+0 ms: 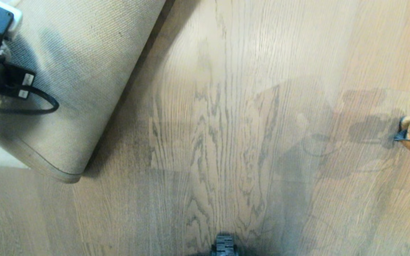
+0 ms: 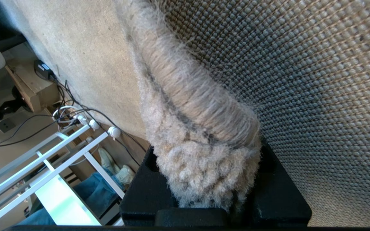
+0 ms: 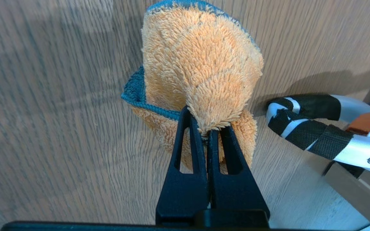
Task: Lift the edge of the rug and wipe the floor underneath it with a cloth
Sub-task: Put down the rag
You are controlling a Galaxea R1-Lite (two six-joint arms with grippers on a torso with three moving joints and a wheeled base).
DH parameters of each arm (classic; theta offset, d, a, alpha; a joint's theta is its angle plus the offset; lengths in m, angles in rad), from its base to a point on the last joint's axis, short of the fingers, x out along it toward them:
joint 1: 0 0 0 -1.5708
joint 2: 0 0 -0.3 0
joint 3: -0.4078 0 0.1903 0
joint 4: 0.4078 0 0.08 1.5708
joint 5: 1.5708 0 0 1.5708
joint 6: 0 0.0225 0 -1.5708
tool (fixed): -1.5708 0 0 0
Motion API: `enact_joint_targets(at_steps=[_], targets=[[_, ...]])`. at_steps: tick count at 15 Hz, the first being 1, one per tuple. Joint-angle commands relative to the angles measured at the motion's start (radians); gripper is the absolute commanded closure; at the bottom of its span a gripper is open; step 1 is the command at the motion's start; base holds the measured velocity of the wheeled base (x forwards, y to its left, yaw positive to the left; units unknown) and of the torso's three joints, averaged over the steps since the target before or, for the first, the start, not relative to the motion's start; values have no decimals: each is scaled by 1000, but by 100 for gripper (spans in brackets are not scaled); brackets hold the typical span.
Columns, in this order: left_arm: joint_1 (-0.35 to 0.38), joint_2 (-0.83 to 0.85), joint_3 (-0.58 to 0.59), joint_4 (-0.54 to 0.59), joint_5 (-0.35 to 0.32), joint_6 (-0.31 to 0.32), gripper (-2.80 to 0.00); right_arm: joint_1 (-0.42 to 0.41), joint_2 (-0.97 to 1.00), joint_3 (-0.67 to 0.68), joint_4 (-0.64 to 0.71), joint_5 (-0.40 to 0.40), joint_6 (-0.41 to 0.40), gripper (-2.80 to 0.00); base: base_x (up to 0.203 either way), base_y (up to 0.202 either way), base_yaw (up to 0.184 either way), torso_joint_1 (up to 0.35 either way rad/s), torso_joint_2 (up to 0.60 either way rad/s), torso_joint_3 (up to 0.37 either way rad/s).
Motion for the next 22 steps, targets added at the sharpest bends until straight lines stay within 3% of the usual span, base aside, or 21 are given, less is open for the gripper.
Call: enact_joint_targets(at_steps=[1, 6, 7, 18, 22], targets=[[0, 4, 0, 0, 5, 3, 0, 0, 29, 1, -5, 1, -1, 0, 0, 0, 0, 0, 0, 0], [0, 6, 0, -2, 5, 2, 0, 0, 29, 1, -3, 2, -1, 0, 0, 0, 0, 0, 0, 0], [0, 6, 0, -2, 5, 2, 0, 0, 29, 1, -3, 2, -1, -280, 0, 0, 0, 0, 0, 0], [0, 4, 2, -2, 5, -3, 0, 2, -96, 42, 20, 4, 1, -280, 0, 0, 0, 0, 0, 0], [0, 4, 2, -1, 6, -3, 0, 7, -297, 103, 128, 96, -19, -280, 0, 0, 0, 0, 0, 0]])
